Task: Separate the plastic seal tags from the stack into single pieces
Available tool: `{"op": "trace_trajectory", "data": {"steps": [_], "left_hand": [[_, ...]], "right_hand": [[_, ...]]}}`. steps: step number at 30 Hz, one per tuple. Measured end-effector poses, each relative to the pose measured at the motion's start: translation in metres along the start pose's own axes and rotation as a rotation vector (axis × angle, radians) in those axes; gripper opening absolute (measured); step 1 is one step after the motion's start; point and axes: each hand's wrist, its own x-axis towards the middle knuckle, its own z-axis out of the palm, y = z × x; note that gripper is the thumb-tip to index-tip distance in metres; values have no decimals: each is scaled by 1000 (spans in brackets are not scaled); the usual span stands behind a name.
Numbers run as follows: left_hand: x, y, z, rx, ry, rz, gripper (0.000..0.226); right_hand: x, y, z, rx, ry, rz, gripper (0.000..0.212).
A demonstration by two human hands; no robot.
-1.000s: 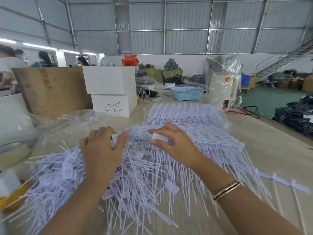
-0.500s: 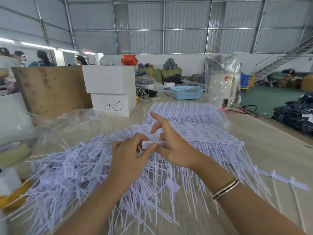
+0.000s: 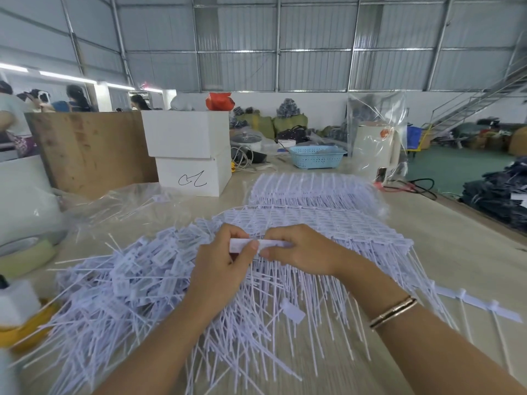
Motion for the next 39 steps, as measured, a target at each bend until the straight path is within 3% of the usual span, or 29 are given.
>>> {"op": "trace_trajectory", "data": {"steps": [5,18,22,26,32,34,36,39], "left_hand": [[1,5,-5,-80,-1,11,17],[3,24,-10,-695,-1,-269,20],[8,20,-12,-882,133,-392,27],[12,15,-16,-626,211,-258,16],[10,5,-25,64,339,64,3],[14,-4,-36,299,408,94,10],[17,-12,-43,506,440,12,26],[17,-11,-41,600,419,40,35]], "right_hand": [[2,-5,2,62,22,-45,6],[4,-12,18,-297,458,-342,7],[3,-14,19,-241,607,-439,20],[6,-7,9,-122,510,-328,16],[10,1,4,-106,486,-143,26],[11,2,4,-134,481,-133,23],[11,2,5,-127,468,-146,22],[11,3,7,-64,422,-156,26]]}}
